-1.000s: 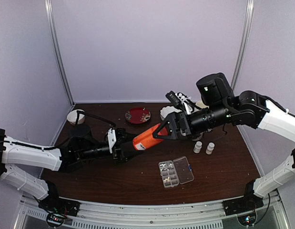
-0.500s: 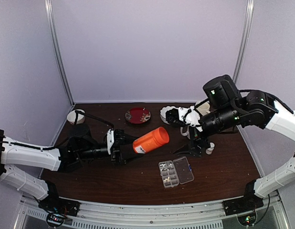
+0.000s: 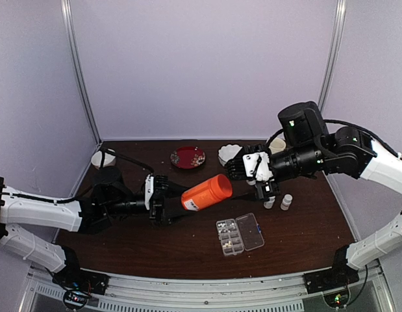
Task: Sort the pills into containers
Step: Screw the lid of the pill bottle onto the pill bottle.
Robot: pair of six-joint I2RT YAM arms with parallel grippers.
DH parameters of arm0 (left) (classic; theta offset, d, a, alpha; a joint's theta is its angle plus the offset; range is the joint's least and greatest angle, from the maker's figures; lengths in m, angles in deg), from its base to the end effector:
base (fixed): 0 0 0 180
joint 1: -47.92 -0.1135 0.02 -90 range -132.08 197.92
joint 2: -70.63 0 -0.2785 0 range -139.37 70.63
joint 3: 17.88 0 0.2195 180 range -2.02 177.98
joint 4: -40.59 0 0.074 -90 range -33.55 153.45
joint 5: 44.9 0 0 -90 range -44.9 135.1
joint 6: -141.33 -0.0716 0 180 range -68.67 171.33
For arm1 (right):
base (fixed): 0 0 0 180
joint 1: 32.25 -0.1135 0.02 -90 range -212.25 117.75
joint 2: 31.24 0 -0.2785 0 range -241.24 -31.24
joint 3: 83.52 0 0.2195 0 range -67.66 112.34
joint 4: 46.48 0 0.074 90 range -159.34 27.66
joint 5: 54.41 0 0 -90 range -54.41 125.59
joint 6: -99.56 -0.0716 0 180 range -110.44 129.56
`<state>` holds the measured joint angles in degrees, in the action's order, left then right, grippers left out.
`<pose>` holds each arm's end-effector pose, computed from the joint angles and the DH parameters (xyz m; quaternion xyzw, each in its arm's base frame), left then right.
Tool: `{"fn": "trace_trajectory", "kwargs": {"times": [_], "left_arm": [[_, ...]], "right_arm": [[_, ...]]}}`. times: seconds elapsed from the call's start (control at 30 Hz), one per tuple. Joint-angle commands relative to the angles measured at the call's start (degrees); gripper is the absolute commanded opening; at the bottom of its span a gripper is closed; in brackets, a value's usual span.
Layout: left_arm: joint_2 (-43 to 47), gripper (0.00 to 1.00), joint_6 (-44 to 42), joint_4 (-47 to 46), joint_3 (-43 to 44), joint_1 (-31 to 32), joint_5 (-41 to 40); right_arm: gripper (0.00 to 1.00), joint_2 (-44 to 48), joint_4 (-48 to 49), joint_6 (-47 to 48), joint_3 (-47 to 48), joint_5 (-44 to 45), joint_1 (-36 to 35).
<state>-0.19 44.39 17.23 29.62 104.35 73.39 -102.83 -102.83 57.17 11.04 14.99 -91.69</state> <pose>0.1194 -0.2413 0.2897 0.5071 0.4925 -0.4440 0.5506 0.1064 0.2297 0.3858 -0.7469 0.4468 0.2047 0.4479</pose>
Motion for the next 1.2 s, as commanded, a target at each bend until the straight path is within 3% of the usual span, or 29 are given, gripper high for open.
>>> {"fn": "trace_trajectory", "kwargs": {"times": [0.0, 0.27, 0.73, 0.83, 1.03, 1.17], "left_arm": [[-0.33, 0.0, 0.68, -2.79, 2.43, 0.04, 1.48], [-0.97, 0.0, 0.71, -2.77, 2.97, 0.09, 2.01], [-1.36, 0.0, 0.96, -2.58, 3.08, 0.08, 2.37], [-1.43, 0.0, 0.96, -2.55, 3.17, 0.09, 2.38], [-1.48, 0.0, 0.95, -2.48, 3.17, 0.07, 2.29], [-1.38, 0.0, 0.8, -2.49, 3.08, 0.09, 2.2]], "right_arm": [[0.68, 0.65, 3.26, 3.26, -0.88, -3.03, 0.03], [0.74, 1.28, 5.07, 4.15, -1.72, -4.92, -0.06], [0.7, -0.81, 3.92, 4.95, 0.65, -6.54, -0.35], [0.65, -1.24, 3.82, 5.04, 0.83, -6.88, -0.41], [0.68, -1.63, 3.63, 5.16, 1.19, -6.72, -0.58], [0.49, -1.71, 3.65, 4.79, 1.32, -6.67, -0.59]]}}
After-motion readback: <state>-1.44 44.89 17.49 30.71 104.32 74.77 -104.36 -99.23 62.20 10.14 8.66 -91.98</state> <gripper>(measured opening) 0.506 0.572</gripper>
